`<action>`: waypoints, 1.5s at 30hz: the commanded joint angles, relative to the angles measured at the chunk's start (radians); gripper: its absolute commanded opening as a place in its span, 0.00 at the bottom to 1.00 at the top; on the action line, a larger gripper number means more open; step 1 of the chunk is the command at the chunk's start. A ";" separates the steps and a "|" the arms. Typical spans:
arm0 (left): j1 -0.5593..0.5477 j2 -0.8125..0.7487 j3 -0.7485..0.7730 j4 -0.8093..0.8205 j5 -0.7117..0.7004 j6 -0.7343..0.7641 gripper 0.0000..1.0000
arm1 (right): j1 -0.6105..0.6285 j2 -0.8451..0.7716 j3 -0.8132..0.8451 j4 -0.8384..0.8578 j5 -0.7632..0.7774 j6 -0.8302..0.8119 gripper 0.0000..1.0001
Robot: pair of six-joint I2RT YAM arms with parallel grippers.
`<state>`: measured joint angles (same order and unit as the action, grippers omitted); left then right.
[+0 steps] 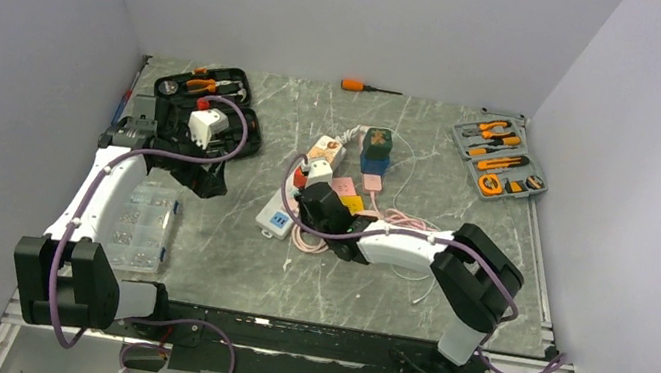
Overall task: Pull the plug off the socket
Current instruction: Move the socket to the center of the board.
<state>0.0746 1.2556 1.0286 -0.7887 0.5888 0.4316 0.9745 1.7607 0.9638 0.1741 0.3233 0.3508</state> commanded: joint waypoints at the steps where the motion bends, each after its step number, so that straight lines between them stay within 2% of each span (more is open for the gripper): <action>1: -0.004 -0.039 -0.012 0.020 0.025 0.001 0.99 | 0.037 -0.069 -0.081 -0.085 -0.006 0.050 0.00; 10: -0.032 -0.050 -0.040 0.038 -0.003 0.009 0.99 | 0.106 -0.174 -0.182 -0.116 0.016 0.093 0.00; 15: -0.040 -0.054 -0.046 0.042 -0.013 0.013 0.99 | 0.115 -0.201 -0.180 -0.144 0.042 0.085 0.00; 16: -0.041 -0.055 -0.047 0.044 -0.016 0.013 0.99 | 0.114 -0.206 -0.157 -0.164 0.056 0.071 0.04; 17: -0.041 -0.054 -0.048 0.044 -0.017 0.013 0.99 | 0.114 -0.215 -0.131 -0.169 0.071 0.051 0.16; 19: -0.042 -0.054 -0.047 0.042 -0.016 0.012 0.99 | 0.109 -0.225 -0.075 -0.170 0.089 0.008 0.48; 20: -0.042 -0.055 -0.046 0.043 -0.018 0.013 0.99 | 0.105 -0.224 -0.047 -0.170 0.092 -0.012 0.57; 21: -0.042 -0.055 -0.045 0.045 -0.019 0.012 0.99 | 0.099 -0.211 -0.015 -0.170 0.092 -0.037 0.63; 23: -0.042 -0.060 -0.046 0.043 -0.022 0.013 0.99 | 0.084 -0.176 0.058 -0.170 0.088 -0.072 0.67; 31: -0.040 -0.070 -0.049 0.032 -0.043 0.031 0.99 | -0.003 -0.020 0.185 -0.198 0.039 -0.116 0.66; 36: -0.040 -0.074 -0.044 0.033 -0.045 0.032 0.99 | -0.048 0.009 0.158 -0.189 -0.003 -0.110 0.65; 45: -0.041 -0.070 -0.037 0.039 -0.042 0.019 0.99 | -0.048 -0.025 0.033 -0.134 -0.102 -0.049 0.60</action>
<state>0.0357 1.2118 0.9855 -0.7673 0.5362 0.4503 0.9207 1.7775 1.0557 0.0021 0.2943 0.2623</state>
